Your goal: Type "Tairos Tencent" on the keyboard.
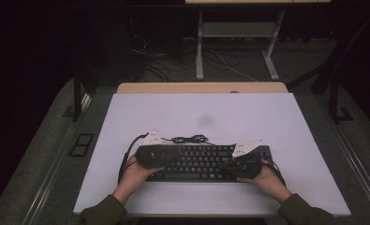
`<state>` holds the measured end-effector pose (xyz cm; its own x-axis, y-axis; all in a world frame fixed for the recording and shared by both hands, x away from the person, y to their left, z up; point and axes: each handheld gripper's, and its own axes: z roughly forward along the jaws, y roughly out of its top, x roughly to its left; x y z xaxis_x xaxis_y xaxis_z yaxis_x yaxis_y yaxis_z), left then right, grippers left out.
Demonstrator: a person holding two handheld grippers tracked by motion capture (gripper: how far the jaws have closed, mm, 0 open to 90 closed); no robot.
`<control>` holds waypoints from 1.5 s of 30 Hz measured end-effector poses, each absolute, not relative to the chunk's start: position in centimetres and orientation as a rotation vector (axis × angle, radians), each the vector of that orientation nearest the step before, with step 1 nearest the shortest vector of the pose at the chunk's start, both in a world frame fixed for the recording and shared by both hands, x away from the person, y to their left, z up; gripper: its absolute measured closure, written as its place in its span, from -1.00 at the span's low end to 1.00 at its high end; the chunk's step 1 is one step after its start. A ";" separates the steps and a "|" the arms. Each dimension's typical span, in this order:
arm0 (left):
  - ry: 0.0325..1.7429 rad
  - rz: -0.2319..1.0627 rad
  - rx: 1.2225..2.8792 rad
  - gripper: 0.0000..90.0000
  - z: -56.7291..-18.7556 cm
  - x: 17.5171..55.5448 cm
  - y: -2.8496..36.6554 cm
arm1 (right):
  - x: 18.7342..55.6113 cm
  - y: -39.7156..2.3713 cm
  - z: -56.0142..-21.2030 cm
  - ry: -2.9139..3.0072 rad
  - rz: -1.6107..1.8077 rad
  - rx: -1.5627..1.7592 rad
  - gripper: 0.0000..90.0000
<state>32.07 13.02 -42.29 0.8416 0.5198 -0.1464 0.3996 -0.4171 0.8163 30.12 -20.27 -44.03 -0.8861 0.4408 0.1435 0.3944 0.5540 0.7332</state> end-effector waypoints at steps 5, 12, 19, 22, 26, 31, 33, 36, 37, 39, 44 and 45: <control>0.667 0.164 2.102 0.97 -42.4 32.1 12.6 | 30.1 -20.3 -44.0 2.719 1.260 0.730 0.98; 0.690 0.165 2.138 0.98 -42.7 32.4 12.4 | 30.1 -20.3 -44.0 2.719 1.261 0.731 0.98; 0.696 0.165 2.162 0.98 -42.8 32.8 12.0 | 30.1 -20.3 -44.0 2.719 1.259 0.731 0.98; 0.694 0.165 2.179 0.98 -42.9 32.9 11.8 | 30.1 -20.3 -44.0 2.719 1.261 0.731 0.98; 0.693 0.167 2.194 0.98 -43.1 32.9 11.7 | 30.1 -20.3 -44.0 2.718 1.260 0.734 0.98; 0.691 0.164 2.197 0.98 -43.2 32.9 11.7 | 30.1 -20.3 -44.0 2.718 1.259 0.734 0.98; 0.695 0.164 2.196 0.98 -43.3 32.9 11.6 | 30.1 -20.3 -44.0 2.719 1.260 0.731 0.98; 0.697 0.159 2.206 0.98 -43.5 32.9 11.6 | 30.1 -20.3 -44.0 2.718 1.261 0.732 0.98; 0.698 0.159 2.202 0.98 -43.5 32.9 11.6 | 30.1 -20.3 -44.0 2.717 1.261 0.733 0.98; 0.693 0.167 2.211 0.98 -43.4 32.9 11.6 | 30.1 -20.3 -44.0 2.717 1.261 0.735 0.98; 0.694 0.166 2.199 0.98 -43.4 32.9 11.6 | 30.1 -20.3 -44.0 2.717 1.262 0.733 0.98; 0.694 0.167 2.189 0.98 -43.2 32.8 11.7 | 30.1 -20.3 -44.1 2.717 1.264 0.733 0.98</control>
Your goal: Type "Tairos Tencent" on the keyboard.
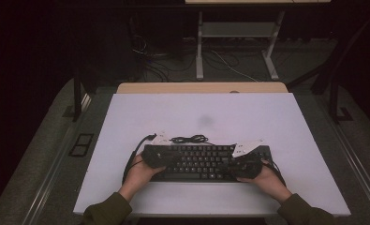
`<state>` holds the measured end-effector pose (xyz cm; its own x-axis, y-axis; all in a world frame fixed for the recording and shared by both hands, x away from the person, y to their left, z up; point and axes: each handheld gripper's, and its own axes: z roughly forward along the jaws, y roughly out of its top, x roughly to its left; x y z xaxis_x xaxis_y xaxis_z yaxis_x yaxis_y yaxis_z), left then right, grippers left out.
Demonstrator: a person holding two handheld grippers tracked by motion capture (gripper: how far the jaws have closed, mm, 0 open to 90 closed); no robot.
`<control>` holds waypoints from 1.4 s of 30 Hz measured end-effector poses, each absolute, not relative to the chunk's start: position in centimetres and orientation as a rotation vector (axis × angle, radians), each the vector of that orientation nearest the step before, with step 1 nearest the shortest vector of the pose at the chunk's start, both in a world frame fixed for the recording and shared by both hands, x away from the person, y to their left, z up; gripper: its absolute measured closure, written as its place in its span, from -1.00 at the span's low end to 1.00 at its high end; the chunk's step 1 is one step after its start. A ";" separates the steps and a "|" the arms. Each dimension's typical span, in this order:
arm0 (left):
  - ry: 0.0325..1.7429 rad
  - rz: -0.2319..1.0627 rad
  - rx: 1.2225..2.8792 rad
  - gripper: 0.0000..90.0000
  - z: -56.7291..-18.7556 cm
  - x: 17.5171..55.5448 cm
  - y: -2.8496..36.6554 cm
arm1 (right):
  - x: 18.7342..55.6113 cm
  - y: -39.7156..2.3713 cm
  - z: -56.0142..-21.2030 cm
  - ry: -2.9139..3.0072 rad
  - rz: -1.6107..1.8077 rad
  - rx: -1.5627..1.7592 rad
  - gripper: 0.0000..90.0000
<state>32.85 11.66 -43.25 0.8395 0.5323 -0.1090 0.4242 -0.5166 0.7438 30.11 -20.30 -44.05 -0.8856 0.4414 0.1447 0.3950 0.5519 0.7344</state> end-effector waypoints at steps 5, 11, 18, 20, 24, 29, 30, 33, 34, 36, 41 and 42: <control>0.694 0.181 2.158 0.98 -42.7 32.7 11.9 | 30.1 -20.3 -44.1 2.717 1.265 0.733 0.98; 0.698 0.184 2.115 0.98 -41.9 32.7 12.4 | 30.1 -20.3 -44.1 2.718 1.265 0.733 0.98; 0.699 0.180 2.089 0.98 -41.5 32.6 12.8 | 30.1 -20.3 -44.1 2.716 1.266 0.733 0.98; 0.702 0.177 2.085 0.96 -41.6 32.6 12.8 | 30.1 -20.3 -44.1 2.716 1.266 0.734 0.98; 0.701 0.176 2.080 0.76 -41.5 32.6 13.0 | 30.1 -20.3 -44.1 2.717 1.266 0.734 0.98; 0.697 0.173 2.060 0.44 -41.4 32.4 13.5 | 30.1 -20.3 -44.1 2.717 1.265 0.734 0.98; 0.695 0.166 2.054 0.34 -41.4 32.3 13.6 | 30.1 -20.3 -44.1 2.717 1.266 0.734 0.98; 0.685 0.168 2.041 0.07 -41.3 32.0 14.1 | 30.1 -20.3 -44.1 2.716 1.265 0.734 0.98; 0.680 0.169 2.039 0.00 -41.3 31.9 14.2 | 30.1 -20.3 -44.1 2.716 1.265 0.733 0.98; 0.678 0.173 2.037 -0.10 -41.3 31.7 14.5 | 30.1 -20.3 -44.0 2.717 1.264 0.733 0.98; 0.674 0.186 2.033 -0.24 -41.4 31.4 15.1 | 30.1 -20.4 -43.7 2.701 1.288 0.736 0.98; 0.673 0.188 2.031 -0.25 -41.4 31.3 15.2 | 30.1 -20.4 -43.6 2.695 1.299 0.734 0.98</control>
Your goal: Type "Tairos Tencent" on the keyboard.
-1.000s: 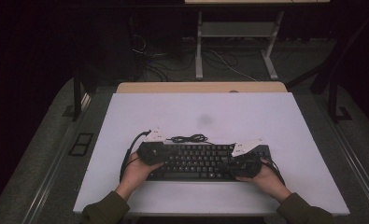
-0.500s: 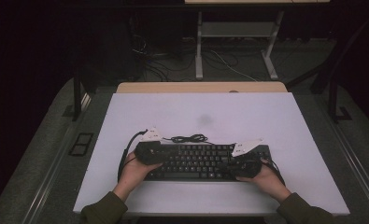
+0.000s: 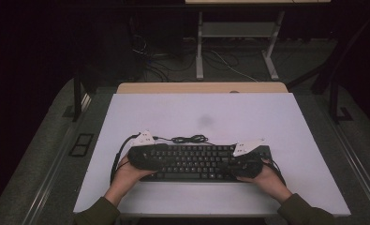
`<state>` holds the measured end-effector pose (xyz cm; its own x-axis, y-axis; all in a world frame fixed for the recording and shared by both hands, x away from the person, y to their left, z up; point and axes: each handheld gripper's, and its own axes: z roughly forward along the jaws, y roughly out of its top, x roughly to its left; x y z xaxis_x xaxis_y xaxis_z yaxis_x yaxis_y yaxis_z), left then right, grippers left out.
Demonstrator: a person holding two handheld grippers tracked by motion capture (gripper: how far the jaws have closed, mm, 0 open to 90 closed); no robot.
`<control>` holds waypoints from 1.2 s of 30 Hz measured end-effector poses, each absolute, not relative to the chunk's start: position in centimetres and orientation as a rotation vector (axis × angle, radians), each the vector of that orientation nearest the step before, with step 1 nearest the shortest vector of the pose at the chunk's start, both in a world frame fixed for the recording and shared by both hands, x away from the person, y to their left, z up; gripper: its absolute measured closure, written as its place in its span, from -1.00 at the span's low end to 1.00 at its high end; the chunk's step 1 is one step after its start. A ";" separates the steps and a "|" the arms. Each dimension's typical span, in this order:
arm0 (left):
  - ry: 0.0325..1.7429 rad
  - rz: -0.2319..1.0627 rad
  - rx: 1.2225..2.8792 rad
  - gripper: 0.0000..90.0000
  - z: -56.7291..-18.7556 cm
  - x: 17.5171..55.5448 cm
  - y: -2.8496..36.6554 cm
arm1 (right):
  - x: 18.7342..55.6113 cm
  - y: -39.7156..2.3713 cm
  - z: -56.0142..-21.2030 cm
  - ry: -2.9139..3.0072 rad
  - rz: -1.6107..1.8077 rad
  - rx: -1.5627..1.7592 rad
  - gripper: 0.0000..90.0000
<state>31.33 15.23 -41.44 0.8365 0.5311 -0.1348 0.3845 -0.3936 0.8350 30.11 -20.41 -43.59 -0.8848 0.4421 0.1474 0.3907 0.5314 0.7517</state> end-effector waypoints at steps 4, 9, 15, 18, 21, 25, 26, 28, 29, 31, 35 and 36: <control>0.669 0.202 2.022 -0.31 -41.5 31.1 15.6 | 30.2 -20.6 -43.0 2.674 1.353 0.743 0.91; 0.673 0.196 2.012 -0.33 -41.5 30.8 15.9 | 30.4 -20.7 -42.7 2.654 1.389 0.765 0.69; 0.676 0.203 2.010 -0.35 -41.5 30.5 16.2 | 30.9 -20.8 -42.2 2.609 1.432 0.809 0.25; 0.680 0.210 2.006 -0.31 -41.6 30.4 16.4 | 31.3 -20.4 -42.0 2.581 1.436 0.819 0.05; 0.686 0.212 2.001 -0.28 -41.7 30.4 16.7 | 31.6 -19.8 -41.9 2.560 1.438 0.820 -0.16; 0.695 0.217 2.000 -0.24 -41.7 30.4 17.0 | 32.0 -19.1 -42.0 2.551 1.446 0.808 -0.26; 0.695 0.219 1.999 -0.24 -41.8 30.3 17.1 | 32.1 -18.9 -42.0 2.551 1.446 0.808 -0.29; 0.696 0.224 1.996 -0.21 -41.8 30.3 17.2 | 32.5 -18.4 -42.0 2.551 1.446 0.804 -0.32; 0.696 0.226 1.994 -0.21 -41.8 30.3 17.3 | 32.5 -18.4 -42.0 2.551 1.446 0.804 -0.32; 0.697 0.228 1.998 -0.18 -41.8 30.4 17.4 | 32.8 -17.9 -42.1 2.552 1.449 0.805 -0.34; 0.705 0.228 1.998 -0.14 -42.0 30.4 17.6 | 33.2 -17.5 -42.1 2.543 1.459 0.799 -0.34; 0.706 0.228 2.000 -0.12 -42.0 30.4 17.6 | 33.3 -17.3 -42.0 2.540 1.466 0.804 -0.35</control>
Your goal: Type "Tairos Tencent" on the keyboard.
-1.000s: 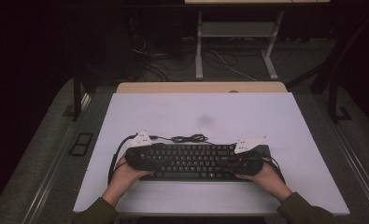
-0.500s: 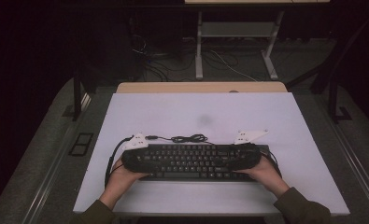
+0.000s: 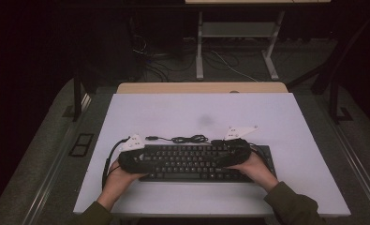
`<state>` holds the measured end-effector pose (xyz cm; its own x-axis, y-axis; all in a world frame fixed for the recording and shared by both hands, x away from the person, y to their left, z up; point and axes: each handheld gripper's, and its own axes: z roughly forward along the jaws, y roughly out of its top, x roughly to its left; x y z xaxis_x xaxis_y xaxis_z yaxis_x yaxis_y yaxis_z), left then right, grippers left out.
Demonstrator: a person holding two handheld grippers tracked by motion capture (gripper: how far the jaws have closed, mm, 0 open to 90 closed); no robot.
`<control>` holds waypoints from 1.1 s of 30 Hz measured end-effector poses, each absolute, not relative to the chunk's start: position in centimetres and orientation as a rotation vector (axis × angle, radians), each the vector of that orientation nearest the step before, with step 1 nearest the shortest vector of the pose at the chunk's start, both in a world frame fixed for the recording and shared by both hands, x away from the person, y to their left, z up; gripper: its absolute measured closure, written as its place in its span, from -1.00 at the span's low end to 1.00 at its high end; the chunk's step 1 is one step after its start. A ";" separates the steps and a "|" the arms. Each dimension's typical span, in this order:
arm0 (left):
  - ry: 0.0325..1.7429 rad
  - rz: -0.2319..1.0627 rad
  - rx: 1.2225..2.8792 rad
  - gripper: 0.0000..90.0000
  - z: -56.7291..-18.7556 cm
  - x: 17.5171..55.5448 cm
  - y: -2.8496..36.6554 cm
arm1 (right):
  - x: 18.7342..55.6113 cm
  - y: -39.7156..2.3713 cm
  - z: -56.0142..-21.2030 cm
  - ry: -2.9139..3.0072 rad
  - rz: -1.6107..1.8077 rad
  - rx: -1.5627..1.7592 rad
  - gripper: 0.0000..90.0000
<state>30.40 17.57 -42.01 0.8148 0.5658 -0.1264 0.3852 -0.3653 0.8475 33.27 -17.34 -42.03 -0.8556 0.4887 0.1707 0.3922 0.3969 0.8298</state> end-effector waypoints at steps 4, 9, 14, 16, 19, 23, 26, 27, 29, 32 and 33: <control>0.704 0.231 2.005 0.00 -42.2 30.4 17.6 | 33.7 -16.9 -41.9 2.530 1.487 0.803 -0.37; 0.701 0.262 2.035 0.23 -42.4 30.5 17.6 | 33.7 -16.6 -42.0 2.527 1.506 0.797 -0.38; 0.717 0.258 2.065 0.62 -42.6 30.5 17.6 | 33.6 -16.7 -42.4 2.533 1.503 0.809 -0.39; 0.720 0.256 2.078 0.77 -42.7 30.6 17.7 | 33.6 -16.7 -42.5 2.535 1.500 0.807 -0.40; 0.731 0.243 2.085 0.98 -42.7 30.7 17.9 | 33.4 -16.6 -42.6 2.541 1.498 0.801 -0.41; 0.743 0.234 2.089 0.98 -42.8 30.7 18.1 | 33.3 -16.5 -42.7 2.542 1.497 0.798 -0.41; 0.745 0.231 2.092 0.98 -42.9 30.8 18.1 | 33.3 -16.5 -42.6 2.541 1.499 0.798 -0.41; 0.745 0.230 2.093 0.98 -42.9 30.8 18.2 | 33.3 -16.5 -42.7 2.541 1.499 0.799 -0.41; 0.749 0.223 2.094 0.98 -42.9 30.7 18.1 | 33.3 -16.5 -42.7 2.542 1.500 0.800 -0.41; 0.755 0.216 2.105 0.98 -43.0 30.7 18.2 | 33.3 -16.5 -42.7 2.543 1.500 0.798 -0.42; 0.758 0.213 2.108 0.98 -43.1 30.7 18.2 | 33.3 -16.5 -42.7 2.546 1.498 0.796 -0.42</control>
<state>30.73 18.21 -43.06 0.8006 0.5876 -0.1174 0.4403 -0.4439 0.7804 33.29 -16.50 -42.66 -0.8615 0.4726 0.1857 0.3919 0.3863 0.8350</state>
